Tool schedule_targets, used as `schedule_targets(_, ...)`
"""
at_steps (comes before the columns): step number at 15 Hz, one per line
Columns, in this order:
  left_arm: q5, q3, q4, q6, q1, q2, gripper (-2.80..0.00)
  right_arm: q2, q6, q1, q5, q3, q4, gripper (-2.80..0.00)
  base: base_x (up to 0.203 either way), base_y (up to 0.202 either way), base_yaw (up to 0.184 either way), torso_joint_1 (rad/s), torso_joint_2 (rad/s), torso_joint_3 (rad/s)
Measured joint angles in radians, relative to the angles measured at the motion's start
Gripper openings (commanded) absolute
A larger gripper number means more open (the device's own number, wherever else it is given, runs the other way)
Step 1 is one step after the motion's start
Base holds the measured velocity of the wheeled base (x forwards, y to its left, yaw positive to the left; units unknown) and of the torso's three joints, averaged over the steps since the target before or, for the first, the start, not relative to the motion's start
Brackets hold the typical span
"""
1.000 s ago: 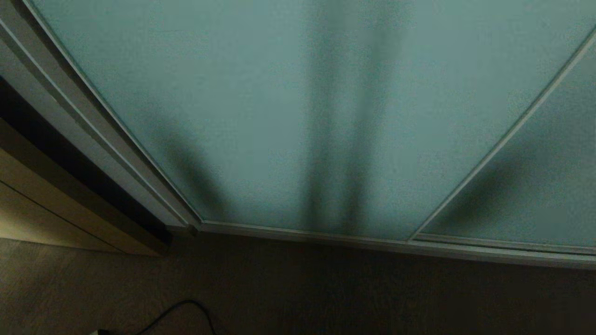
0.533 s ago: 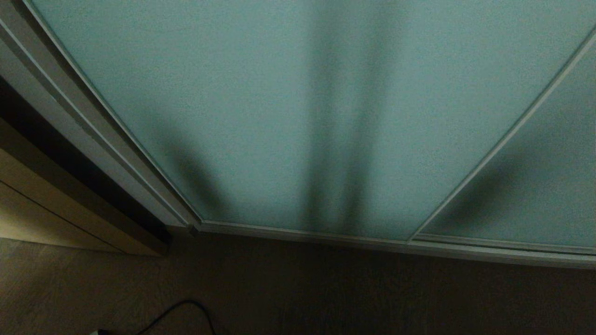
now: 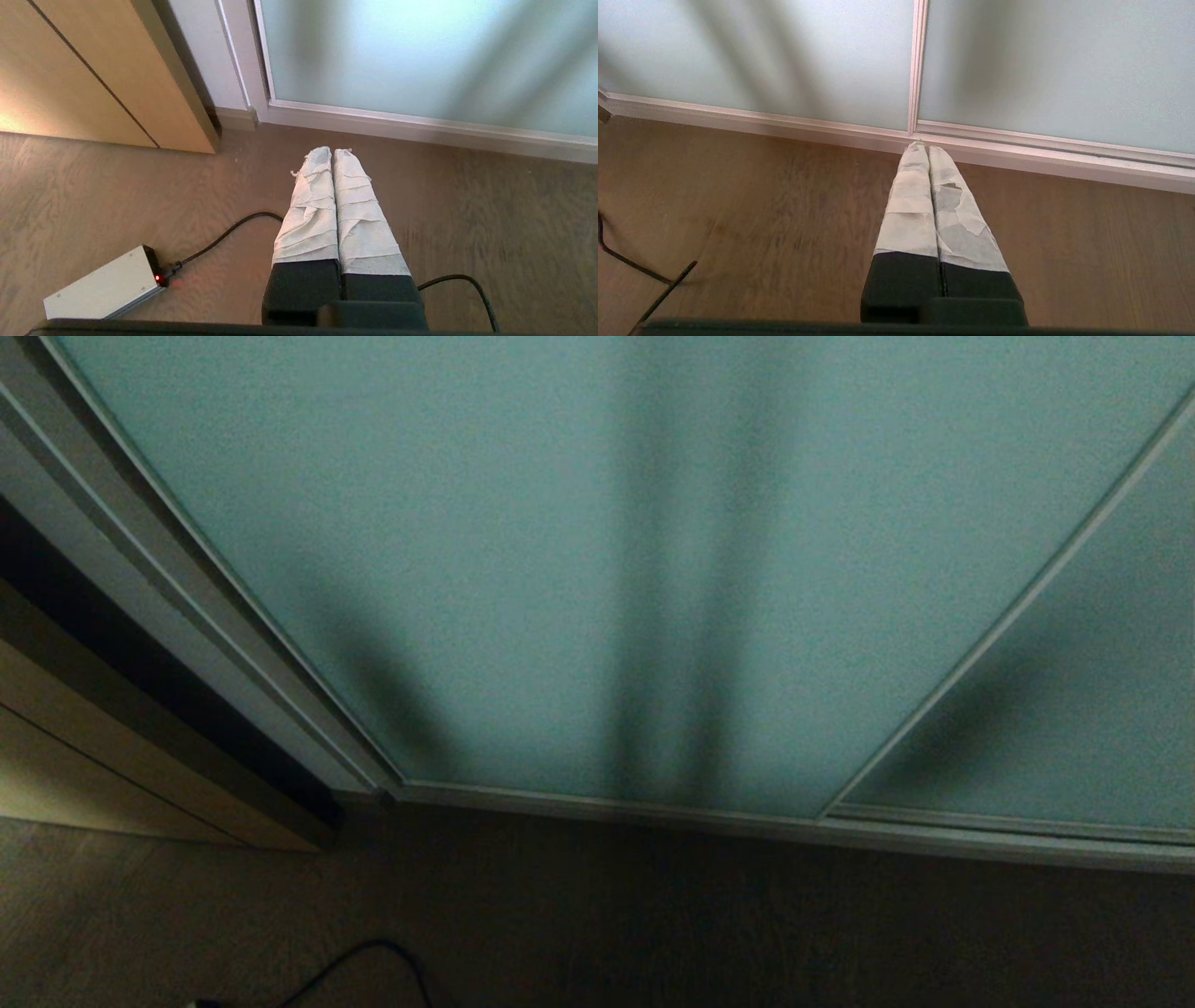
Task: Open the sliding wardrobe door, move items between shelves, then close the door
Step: Close the door
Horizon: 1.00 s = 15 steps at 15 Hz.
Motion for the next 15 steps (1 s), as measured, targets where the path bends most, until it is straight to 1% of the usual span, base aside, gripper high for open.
schedule_targets(6,0.0,0.0,0.0,-0.001,0.001,0.0,-2.8,0.0,0.0,0.0,0.0,0.0,0.0,-2.8,0.001,0.187,-0.002,0.002,0.0,0.001)
schedule_targets(8,-0.001,0.0,0.0,-0.003,-0.001,0.001,-2.8,0.0,0.0,0.0,0.0,0.0,0.0,-2.8,0.0,0.122,0.005,0.002,0.01,0.001)
schedule_targets(15,-0.003,0.001,-0.001,0.008,0.0,0.001,-2.8,0.0,0.0,0.0,0.0,0.0,0.0,-2.8,0.0,0.0,0.0,0.0,0.0,0.0)
